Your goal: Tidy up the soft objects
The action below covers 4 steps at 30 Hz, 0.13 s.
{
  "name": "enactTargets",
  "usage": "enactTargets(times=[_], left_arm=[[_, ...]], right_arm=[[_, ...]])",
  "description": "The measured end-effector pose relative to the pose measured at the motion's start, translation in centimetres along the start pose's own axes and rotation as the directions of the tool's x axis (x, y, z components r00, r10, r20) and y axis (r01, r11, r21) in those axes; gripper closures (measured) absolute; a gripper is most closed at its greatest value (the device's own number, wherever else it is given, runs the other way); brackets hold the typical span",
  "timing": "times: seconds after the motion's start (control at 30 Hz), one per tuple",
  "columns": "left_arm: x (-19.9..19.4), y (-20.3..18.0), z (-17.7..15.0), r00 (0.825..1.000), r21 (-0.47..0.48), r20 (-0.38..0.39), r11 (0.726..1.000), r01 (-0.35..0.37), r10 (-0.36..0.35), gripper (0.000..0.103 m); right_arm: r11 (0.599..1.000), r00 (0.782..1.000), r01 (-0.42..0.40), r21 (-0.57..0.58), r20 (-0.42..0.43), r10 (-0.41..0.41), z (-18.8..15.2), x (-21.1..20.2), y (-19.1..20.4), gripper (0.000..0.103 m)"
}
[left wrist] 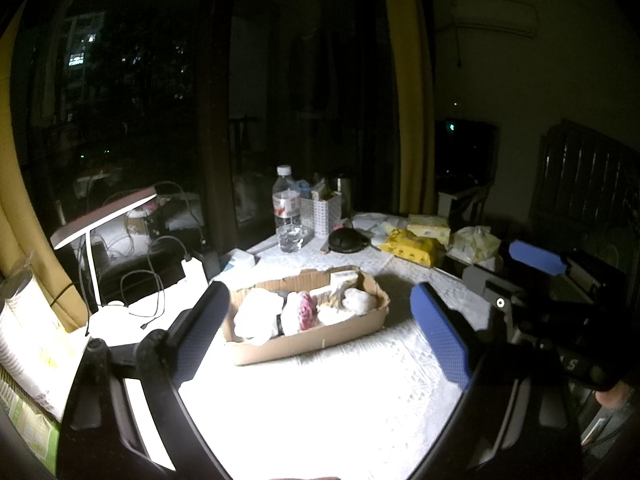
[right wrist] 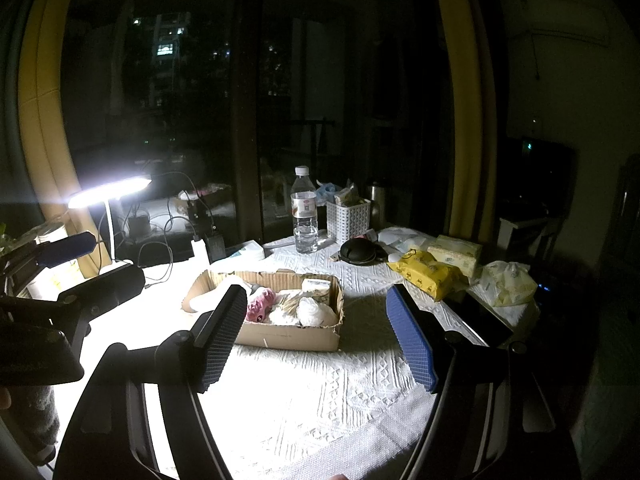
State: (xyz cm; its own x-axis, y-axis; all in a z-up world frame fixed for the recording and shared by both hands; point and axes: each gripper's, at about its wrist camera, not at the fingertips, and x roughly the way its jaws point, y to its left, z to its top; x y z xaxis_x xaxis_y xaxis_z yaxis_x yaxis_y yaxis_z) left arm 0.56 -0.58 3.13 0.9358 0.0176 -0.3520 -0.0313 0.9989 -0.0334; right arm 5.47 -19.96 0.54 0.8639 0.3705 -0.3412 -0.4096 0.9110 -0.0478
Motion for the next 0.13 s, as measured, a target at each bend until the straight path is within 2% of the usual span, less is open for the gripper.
enactTargets(times=[0.13], left_arm=[[0.22, 0.11, -0.46, 1.0, -0.002, -0.004, 1.0, 0.003, -0.003, 0.01]], right_arm=[[1.0, 1.0, -0.002, 0.001, -0.008, 0.002, -0.51, 0.29, -0.02, 0.028]])
